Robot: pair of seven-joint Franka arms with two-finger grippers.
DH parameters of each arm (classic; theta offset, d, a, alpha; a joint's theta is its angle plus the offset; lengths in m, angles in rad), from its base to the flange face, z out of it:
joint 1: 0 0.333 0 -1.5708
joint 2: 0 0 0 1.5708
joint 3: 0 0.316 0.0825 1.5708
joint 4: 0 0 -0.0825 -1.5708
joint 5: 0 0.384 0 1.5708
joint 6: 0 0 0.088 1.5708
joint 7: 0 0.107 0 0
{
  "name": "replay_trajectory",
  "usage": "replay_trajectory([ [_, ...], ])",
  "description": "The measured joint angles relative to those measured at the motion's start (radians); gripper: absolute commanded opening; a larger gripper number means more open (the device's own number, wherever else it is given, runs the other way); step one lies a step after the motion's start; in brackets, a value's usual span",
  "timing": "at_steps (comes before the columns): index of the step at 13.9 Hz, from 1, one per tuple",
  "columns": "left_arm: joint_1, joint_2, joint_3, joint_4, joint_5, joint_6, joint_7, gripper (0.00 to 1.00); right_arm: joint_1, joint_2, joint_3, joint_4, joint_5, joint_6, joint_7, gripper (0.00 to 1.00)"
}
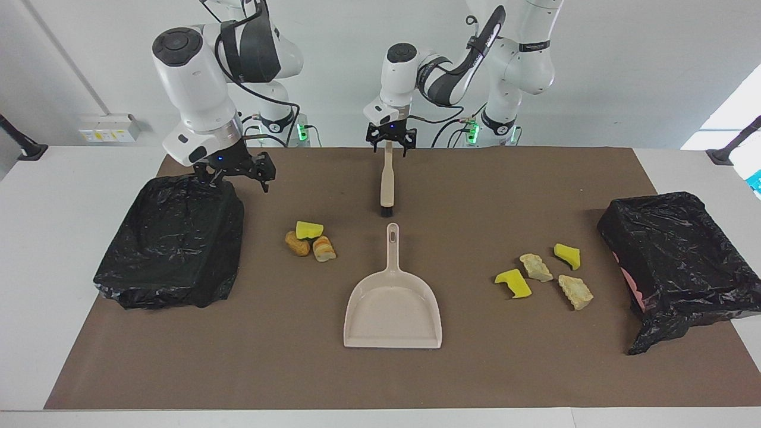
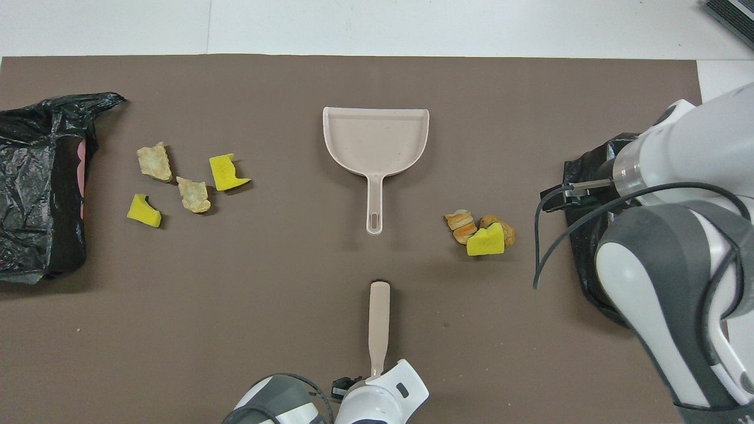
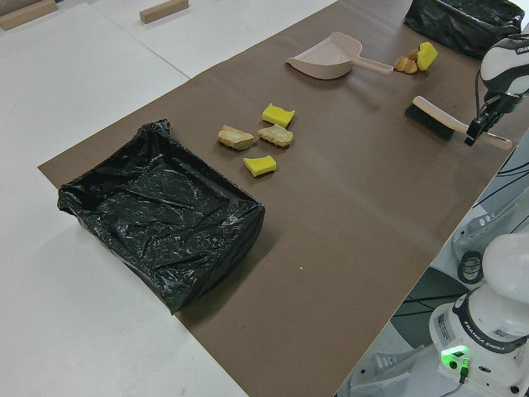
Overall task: Sweep and dump trash in bin
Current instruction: 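Reach the right gripper to the dustpan handle while the left gripper reaches the brush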
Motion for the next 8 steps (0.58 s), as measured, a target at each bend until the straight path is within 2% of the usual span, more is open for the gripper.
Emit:
replay_trajectory([
  [3,0.000,0.002,0.008,0.007,0.000,0.003,-0.003,0.50,0.054,0.066,0.001,0.037,0.000,0.042,0.053,1.00],
  [4,0.000,0.000,0.010,0.015,0.000,0.003,-0.006,0.44,0.083,0.104,0.001,0.063,0.000,0.043,0.073,1.00],
  [5,0.000,-0.001,0.011,0.021,0.000,0.002,-0.008,0.25,0.105,0.138,0.002,0.083,0.000,0.046,0.094,1.00],
  [6,0.000,-0.001,0.012,0.025,0.000,0.002,-0.009,0.00,0.126,0.176,0.002,0.106,0.000,0.054,0.112,1.00],
  [8,0.000,-0.001,0.013,0.028,0.000,-0.001,-0.011,0.00,0.177,0.261,0.003,0.174,0.000,0.064,0.169,1.00],
])
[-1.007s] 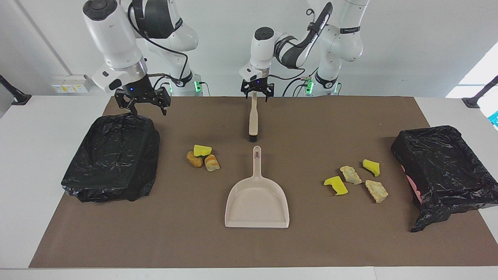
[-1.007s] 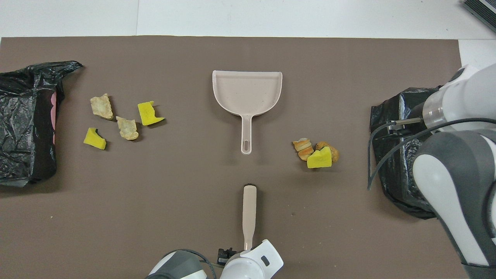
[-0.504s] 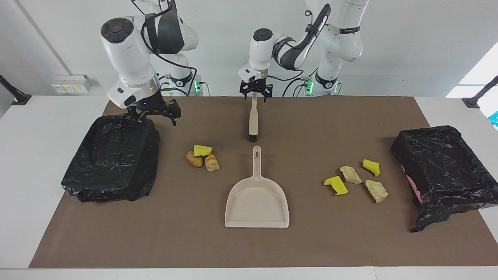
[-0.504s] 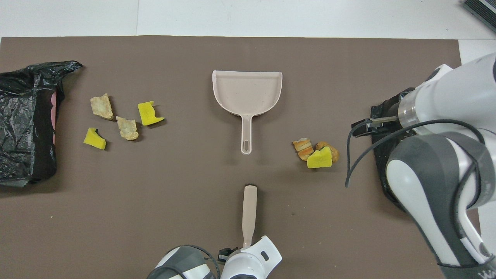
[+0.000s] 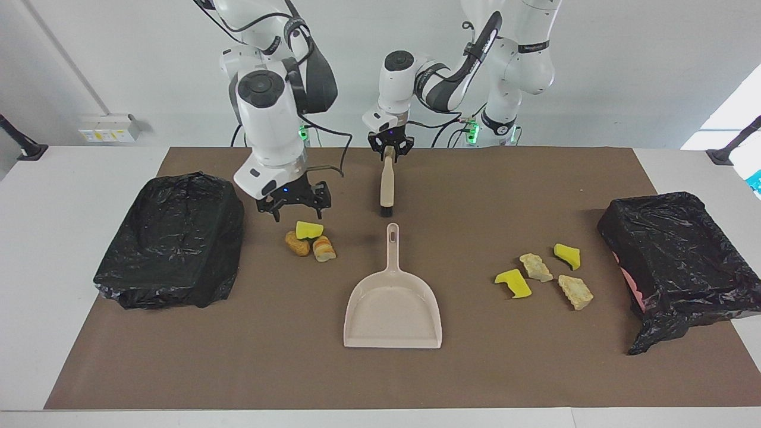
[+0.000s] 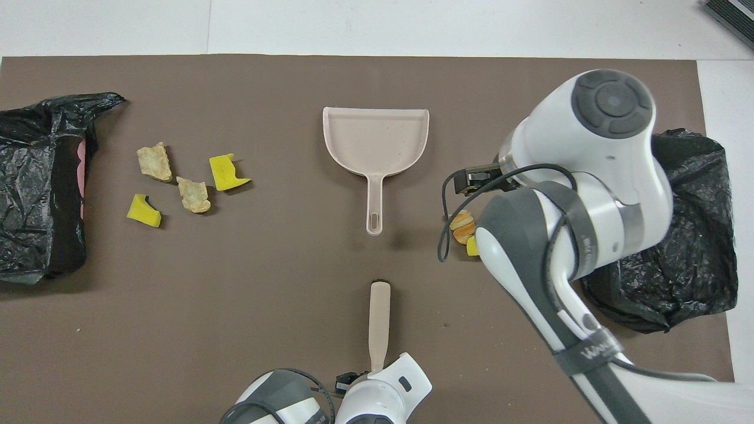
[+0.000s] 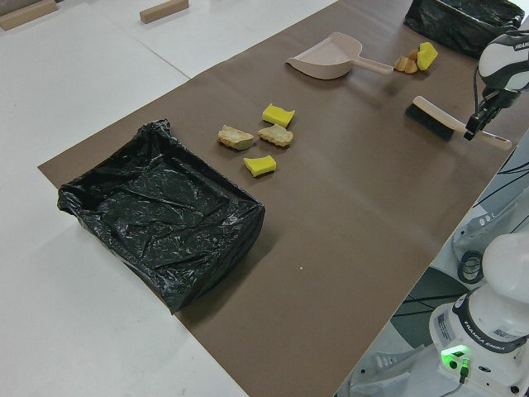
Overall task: Sweep and dump trash in bin
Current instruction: 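Reach the right gripper to the dustpan handle while the left gripper reaches the brush, then grasp the brush with the left gripper while the right gripper lifts the dustpan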
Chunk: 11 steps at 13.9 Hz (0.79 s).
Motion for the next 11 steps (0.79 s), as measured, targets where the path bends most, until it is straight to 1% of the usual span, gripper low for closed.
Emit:
replay_trajectory([
  [3,0.005,-0.006,0.011,0.002,0.000,-0.046,-0.004,0.00,0.050,0.124,0.000,0.120,0.000,0.007,0.102,1.00],
  [5,0.044,-0.031,0.017,0.005,0.000,-0.129,-0.008,0.00,0.070,0.180,0.004,0.169,0.001,0.018,0.161,1.00],
  [8,0.161,-0.088,0.023,0.006,0.012,-0.240,0.007,0.00,0.107,0.229,0.027,0.191,0.015,0.076,0.247,1.00],
  [11,0.307,-0.119,0.027,0.010,0.031,-0.260,0.090,0.00,0.125,0.263,0.044,0.202,0.033,0.111,0.266,1.00],
])
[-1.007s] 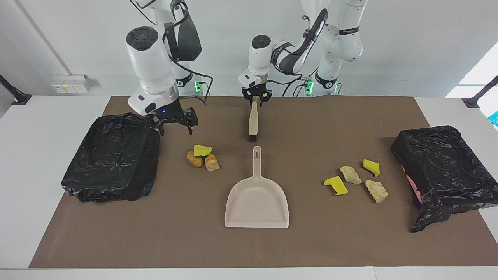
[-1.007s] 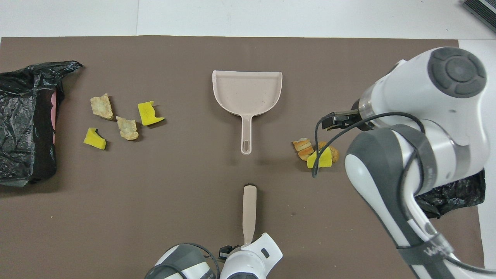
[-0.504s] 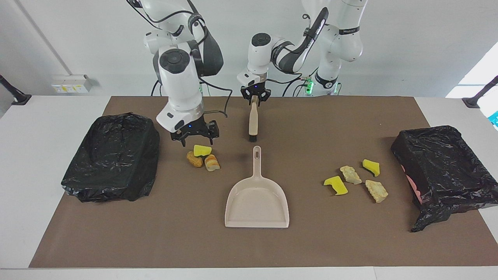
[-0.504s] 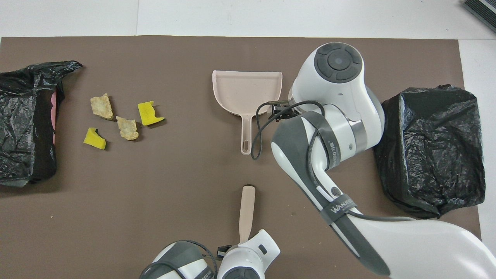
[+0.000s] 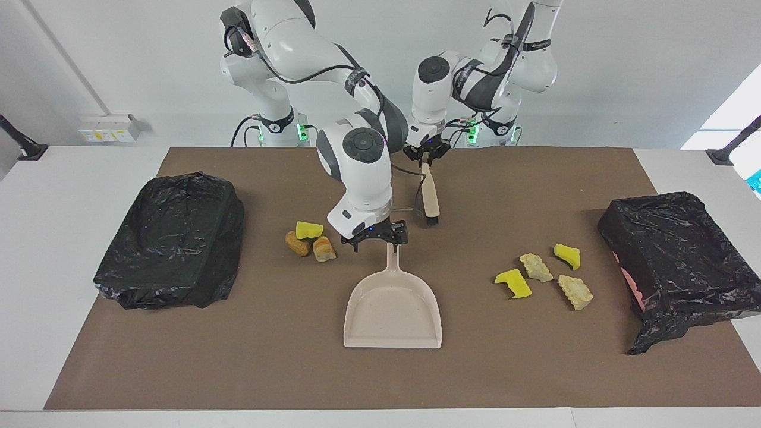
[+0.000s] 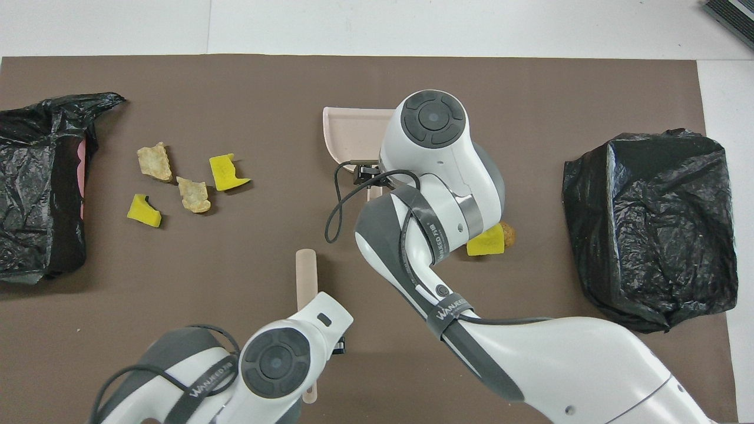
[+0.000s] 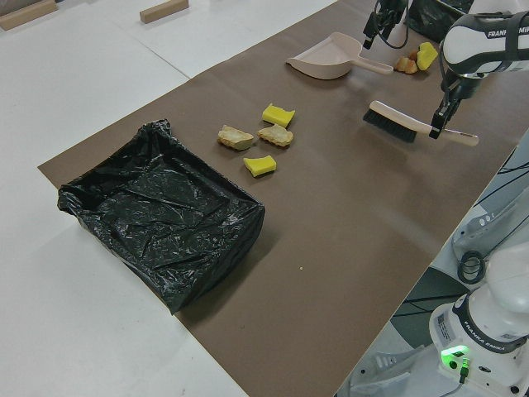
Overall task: Sweep and dump trash in bin
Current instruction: 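Grasp the brush with the left gripper while the right gripper lifts the dustpan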
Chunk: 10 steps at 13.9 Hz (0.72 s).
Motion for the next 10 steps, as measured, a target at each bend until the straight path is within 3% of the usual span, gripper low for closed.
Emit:
replay_trajectory([
  [5,0.259,0.001,0.004,0.078,0.091,-0.029,0.179,0.00,0.024,0.020,0.007,-0.002,0.010,0.001,0.000,1.00],
  [10,0.440,0.097,0.004,0.237,0.236,-0.087,0.269,0.00,0.024,0.024,0.007,-0.021,0.010,0.010,0.000,1.00],
])
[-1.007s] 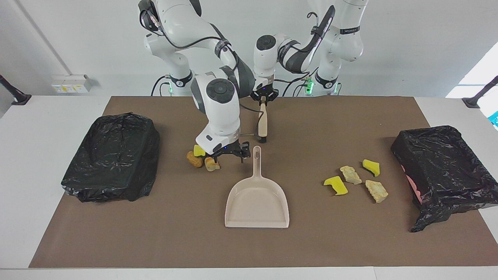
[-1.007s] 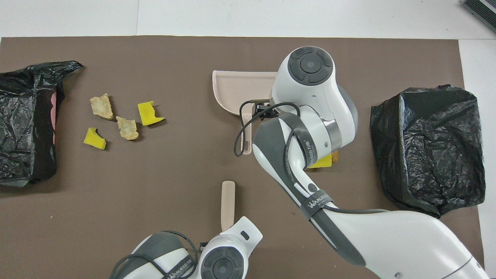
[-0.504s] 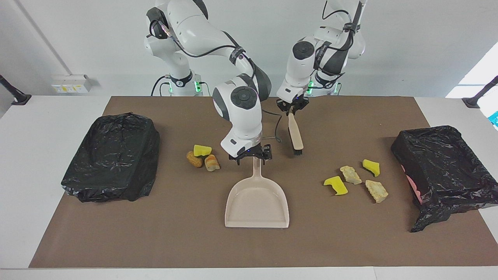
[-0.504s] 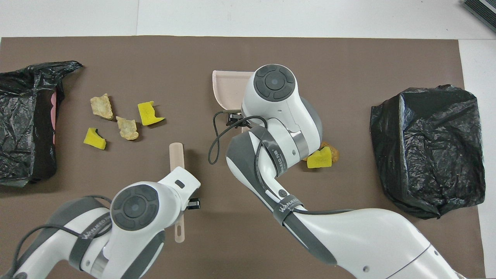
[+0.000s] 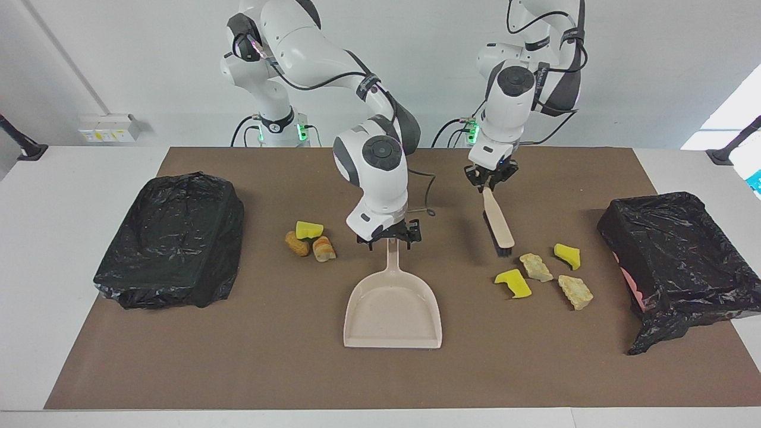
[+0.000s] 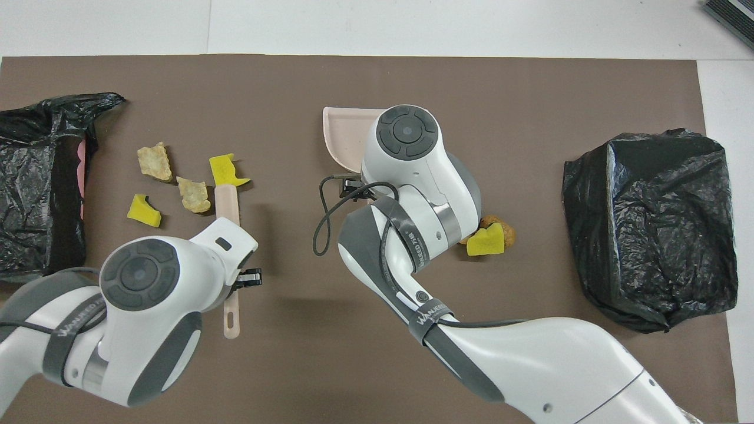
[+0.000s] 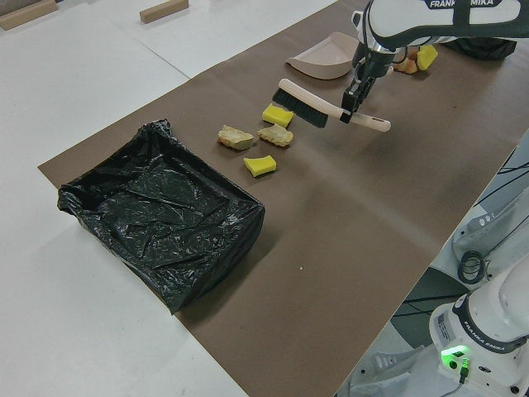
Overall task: Sweep and dump trash in bin
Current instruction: 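Grasp the brush with the left gripper while the right gripper lifts the dustpan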
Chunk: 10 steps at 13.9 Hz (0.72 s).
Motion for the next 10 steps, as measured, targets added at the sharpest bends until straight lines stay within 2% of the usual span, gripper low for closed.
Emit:
replay_trajectory([
  [3,0.132,0.078,0.001,0.070,0.021,0.008,0.173,0.00,0.000,0.001,0.000,-0.016,0.000,0.004,0.000,0.80],
  [6,0.232,0.185,0.001,0.165,0.035,0.039,0.311,0.00,0.001,0.001,0.001,-0.025,0.000,0.004,-0.001,0.41],
  [7,0.260,0.222,0.001,0.195,0.036,0.051,0.356,0.00,0.001,0.000,0.001,-0.027,0.000,0.004,-0.002,0.16],
  [8,0.285,0.257,0.001,0.217,0.036,0.070,0.392,0.00,0.001,0.000,0.001,-0.028,0.000,0.004,-0.003,0.00],
  [10,0.328,0.311,0.000,0.239,0.036,0.090,0.467,0.00,0.001,0.000,0.005,-0.028,0.000,0.002,-0.019,0.00],
])
